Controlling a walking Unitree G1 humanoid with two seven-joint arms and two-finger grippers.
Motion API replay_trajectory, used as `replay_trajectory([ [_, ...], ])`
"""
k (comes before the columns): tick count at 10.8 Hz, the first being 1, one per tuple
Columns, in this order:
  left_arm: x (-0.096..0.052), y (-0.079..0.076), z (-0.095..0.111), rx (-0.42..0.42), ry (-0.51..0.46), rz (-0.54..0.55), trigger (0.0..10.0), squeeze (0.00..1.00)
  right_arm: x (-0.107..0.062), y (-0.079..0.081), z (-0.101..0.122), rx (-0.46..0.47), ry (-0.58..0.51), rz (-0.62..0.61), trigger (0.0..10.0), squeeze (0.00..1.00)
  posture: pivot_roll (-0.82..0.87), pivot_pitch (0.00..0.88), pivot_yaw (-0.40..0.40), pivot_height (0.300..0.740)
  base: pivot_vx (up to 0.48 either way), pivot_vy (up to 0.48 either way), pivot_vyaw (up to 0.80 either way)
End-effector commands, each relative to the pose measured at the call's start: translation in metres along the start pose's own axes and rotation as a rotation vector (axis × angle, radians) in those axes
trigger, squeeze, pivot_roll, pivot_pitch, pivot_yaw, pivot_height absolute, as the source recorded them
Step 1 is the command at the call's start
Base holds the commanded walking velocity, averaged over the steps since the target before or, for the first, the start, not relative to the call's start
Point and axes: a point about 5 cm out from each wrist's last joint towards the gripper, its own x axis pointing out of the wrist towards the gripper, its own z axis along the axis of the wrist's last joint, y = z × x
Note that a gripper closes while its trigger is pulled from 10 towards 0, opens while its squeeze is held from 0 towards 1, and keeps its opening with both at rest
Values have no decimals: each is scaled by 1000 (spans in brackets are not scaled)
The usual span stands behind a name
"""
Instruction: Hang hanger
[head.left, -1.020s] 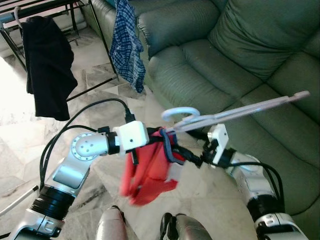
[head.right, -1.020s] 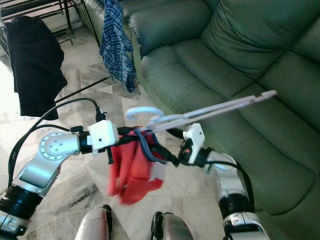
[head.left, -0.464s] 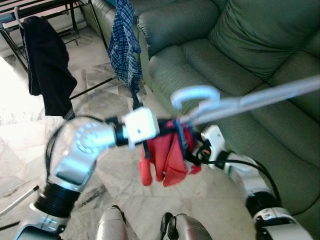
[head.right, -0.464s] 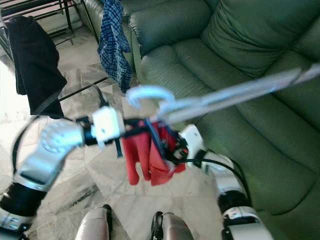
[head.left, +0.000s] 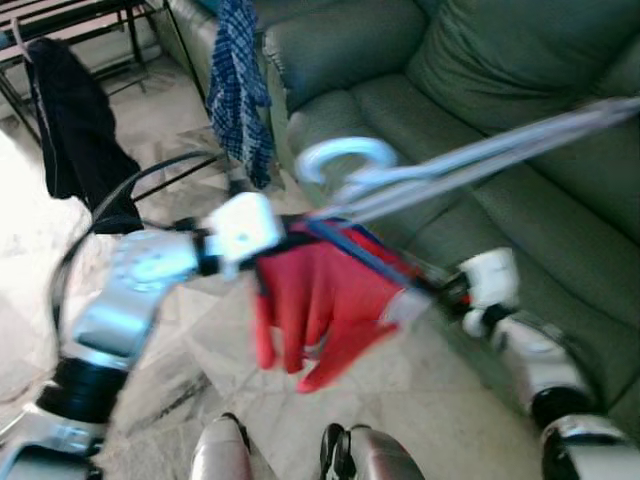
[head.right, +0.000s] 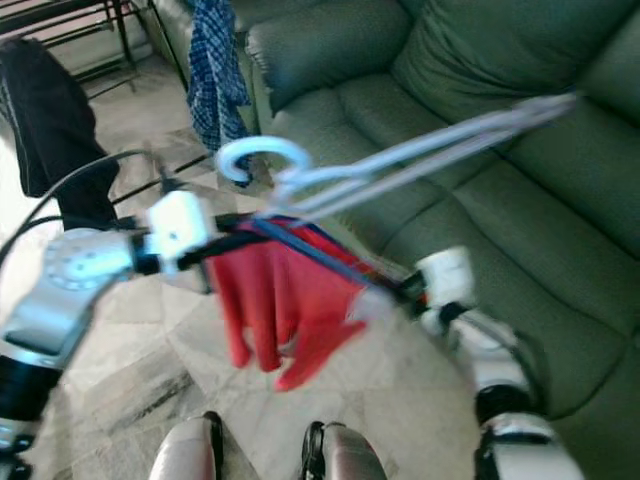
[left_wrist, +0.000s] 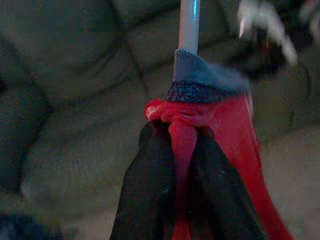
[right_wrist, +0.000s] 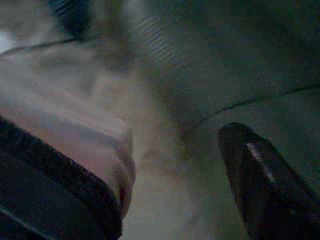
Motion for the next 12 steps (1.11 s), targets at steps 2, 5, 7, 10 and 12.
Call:
replay_trajectory([
  [2,-29,6,-21,-45,68,86,0,0,-6,-39,28,-8,-124,-253,0,0,47,186,-71,740,0,0,0],
  [5,-46,-24,-64,-212,172,33,0,0,2,-52,86,-46,-374,-361,0,0,47,183,-86,740,0,0,0],
  [7,-48,-47,-88,-312,216,2,0,0,6,-45,105,-81,-459,-333,0,0,35,178,-93,740,0,0,0],
  [10,-50,-67,-105,-272,313,-100,0,0,6,-48,108,-85,-472,-339,0,0,32,175,-92,740,0,0,0],
  [12,-42,-78,-120,-186,430,-174,0,0,10,-41,108,-79,-472,-310,0,0,34,168,-92,740,0,0,0],
])
